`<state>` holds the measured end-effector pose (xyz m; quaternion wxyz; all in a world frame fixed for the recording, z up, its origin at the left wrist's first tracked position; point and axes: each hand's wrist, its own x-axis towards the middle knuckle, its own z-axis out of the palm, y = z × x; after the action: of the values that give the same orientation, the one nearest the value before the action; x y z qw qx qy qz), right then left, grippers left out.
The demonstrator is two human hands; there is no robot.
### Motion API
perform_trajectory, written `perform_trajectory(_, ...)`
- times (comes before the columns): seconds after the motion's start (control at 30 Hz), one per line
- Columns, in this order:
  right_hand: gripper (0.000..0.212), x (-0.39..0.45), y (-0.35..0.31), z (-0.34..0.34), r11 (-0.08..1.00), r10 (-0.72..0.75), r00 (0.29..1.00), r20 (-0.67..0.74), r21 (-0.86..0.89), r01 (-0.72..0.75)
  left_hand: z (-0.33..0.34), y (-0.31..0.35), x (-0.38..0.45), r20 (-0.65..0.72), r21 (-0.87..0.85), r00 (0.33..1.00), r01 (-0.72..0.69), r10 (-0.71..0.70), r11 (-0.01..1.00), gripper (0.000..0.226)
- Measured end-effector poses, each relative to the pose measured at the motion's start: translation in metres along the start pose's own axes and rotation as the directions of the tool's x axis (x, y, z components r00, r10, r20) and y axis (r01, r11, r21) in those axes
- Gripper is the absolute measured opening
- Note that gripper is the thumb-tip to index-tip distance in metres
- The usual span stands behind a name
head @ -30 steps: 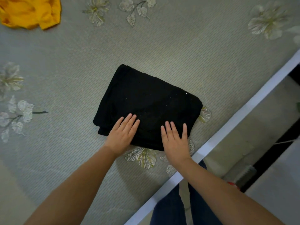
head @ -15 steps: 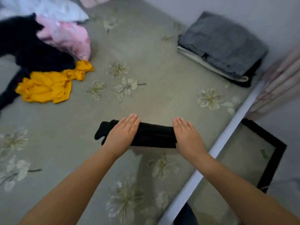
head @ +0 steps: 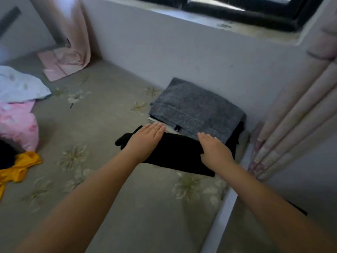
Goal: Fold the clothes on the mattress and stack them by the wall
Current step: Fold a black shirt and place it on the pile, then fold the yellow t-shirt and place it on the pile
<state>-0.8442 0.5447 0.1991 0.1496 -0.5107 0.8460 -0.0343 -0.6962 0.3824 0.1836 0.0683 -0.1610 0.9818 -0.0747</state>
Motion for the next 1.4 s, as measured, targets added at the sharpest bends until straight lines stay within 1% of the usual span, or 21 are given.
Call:
perform_trajectory(0.1, 0.063, 0.067, 0.06, -0.038, 0.998, 0.049, 0.994, -0.099, 0.047, -0.045, -0.021, -0.008, 0.11, -0.045, 0.022, 0.999, 0.023, -0.022, 1.0, 0.058)
perform_trajectory(0.13, 0.063, 0.087, 0.075, -0.053, 0.998, 0.061, 0.986, -0.156, 0.035, -0.056, -0.031, -0.012, 0.142, -0.1, 0.01, 0.995, 0.029, -0.028, 1.0, 0.055)
perform_trajectory(0.17, 0.063, 0.105, 0.088, -0.067, 0.998, 0.069, 0.972, -0.223, 0.017, -0.067, -0.041, -0.015, 0.169, -0.211, -0.006, 0.978, 0.01, -0.011, 1.0, 0.05)
perform_trajectory(0.27, 0.06, 0.155, 0.117, -0.094, 0.998, 0.029, 0.899, -0.436, -0.032, -0.048, -0.057, -0.03, 0.238, -0.556, 0.051, 0.83, -0.013, 0.039, 0.999, 0.045)
perform_trajectory(0.3, 0.058, 0.17, 0.123, -0.094, 0.999, 0.001, 0.873, -0.487, -0.041, -0.024, -0.055, -0.035, 0.254, -0.598, 0.044, 0.802, 0.007, 0.021, 0.999, 0.047)
perform_trajectory(0.33, 0.058, 0.183, 0.128, -0.087, 0.999, -0.026, 0.847, -0.531, -0.046, 0.002, -0.049, -0.038, 0.268, -0.601, 0.023, 0.799, 0.036, -0.014, 0.999, 0.047)
perform_trajectory(0.37, 0.058, 0.195, 0.132, -0.077, 0.998, -0.042, 0.84, -0.541, -0.056, 0.014, -0.038, -0.04, 0.279, -0.56, -0.01, 0.826, 0.068, -0.062, 0.998, 0.048)
perform_trajectory(0.4, 0.06, 0.205, 0.134, -0.063, 0.998, -0.035, 0.874, -0.484, -0.069, 0.002, -0.023, -0.04, 0.288, -0.455, -0.049, 0.882, 0.112, -0.123, 0.992, 0.053)
perform_trajectory(0.47, 0.061, 0.223, 0.138, -0.025, 0.997, -0.006, 0.972, -0.234, -0.075, -0.012, 0.022, -0.04, 0.299, -0.173, -0.061, 0.961, 0.207, -0.214, 0.976, 0.068)
perform_trajectory(0.53, 0.061, 0.237, 0.144, 0.018, 0.997, -0.013, 1.0, 0.008, -0.074, 0.014, 0.07, -0.034, 0.302, 0.05, -0.049, 0.975, 0.218, -0.215, 0.975, 0.078)
perform_trajectory(0.57, 0.061, 0.243, 0.148, 0.036, 0.998, -0.022, 0.997, 0.068, -0.065, 0.027, 0.091, -0.029, 0.301, 0.117, -0.068, 0.974, 0.202, -0.193, 0.977, 0.078)
perform_trajectory(0.6, 0.061, 0.248, 0.152, 0.05, 0.997, -0.036, 0.997, 0.073, -0.061, 0.04, 0.108, -0.024, 0.3, 0.157, -0.093, 0.973, 0.186, -0.17, 0.978, 0.076)
perform_trajectory(0.7, 0.06, 0.272, 0.166, 0.07, 0.988, -0.131, 0.984, -0.118, -0.1, 0.12, 0.143, -0.018, 0.298, 0.109, -0.198, 0.983, 0.166, -0.146, 0.966, 0.062)
perform_trajectory(0.73, 0.06, 0.282, 0.17, 0.074, 0.982, -0.155, 0.978, -0.137, -0.131, 0.137, 0.151, -0.017, 0.298, 0.087, -0.215, 0.985, 0.165, -0.149, 0.963, 0.059)
perform_trajectory(0.87, 0.062, 0.312, 0.188, 0.102, 0.975, -0.124, 0.991, -0.048, -0.194, 0.112, 0.175, -0.011, 0.304, 0.144, -0.227, 0.978, 0.182, -0.152, 0.957, 0.059)
perform_trajectory(0.97, 0.062, 0.315, 0.194, 0.119, 0.98, -0.12, 0.986, -0.116, -0.17, 0.099, 0.185, -0.009, 0.307, 0.181, -0.262, 0.973, 0.188, -0.144, 0.947, 0.059)
perform_trajectory(1.07, 0.062, 0.315, 0.19, 0.117, 0.979, -0.108, 0.982, -0.155, -0.191, 0.077, 0.183, -0.013, 0.303, 0.101, -0.309, 0.984, 0.172, -0.148, 0.935, 0.056)
perform_trajectory(1.17, 0.061, 0.304, 0.161, 0.114, 0.982, -0.064, 0.968, -0.241, -0.186, 0.019, 0.186, -0.026, 0.272, 0.013, -0.372, 0.973, 0.22, -0.232, 0.902, 0.05)
perform_trajectory(1.2, 0.061, 0.298, 0.143, 0.118, 0.984, -0.075, 0.963, -0.26, -0.176, 0.03, 0.19, -0.031, 0.256, 0.013, -0.396, 0.959, 0.265, -0.283, 0.879, 0.049)
perform_trajectory(1.27, 0.059, 0.282, 0.099, 0.134, 0.976, -0.179, 0.951, -0.251, -0.169, 0.139, 0.203, -0.043, 0.215, 0.055, -0.419, 0.908, 0.398, -0.415, 0.816, 0.048)
perform_trajectory(1.4, 0.059, 0.258, -0.007, 0.186, 0.924, -0.376, 0.925, -0.048, -0.088, 0.372, 0.232, -0.063, 0.107, 0.168, -0.421, 0.767, 0.624, -0.619, 0.658, 0.05)
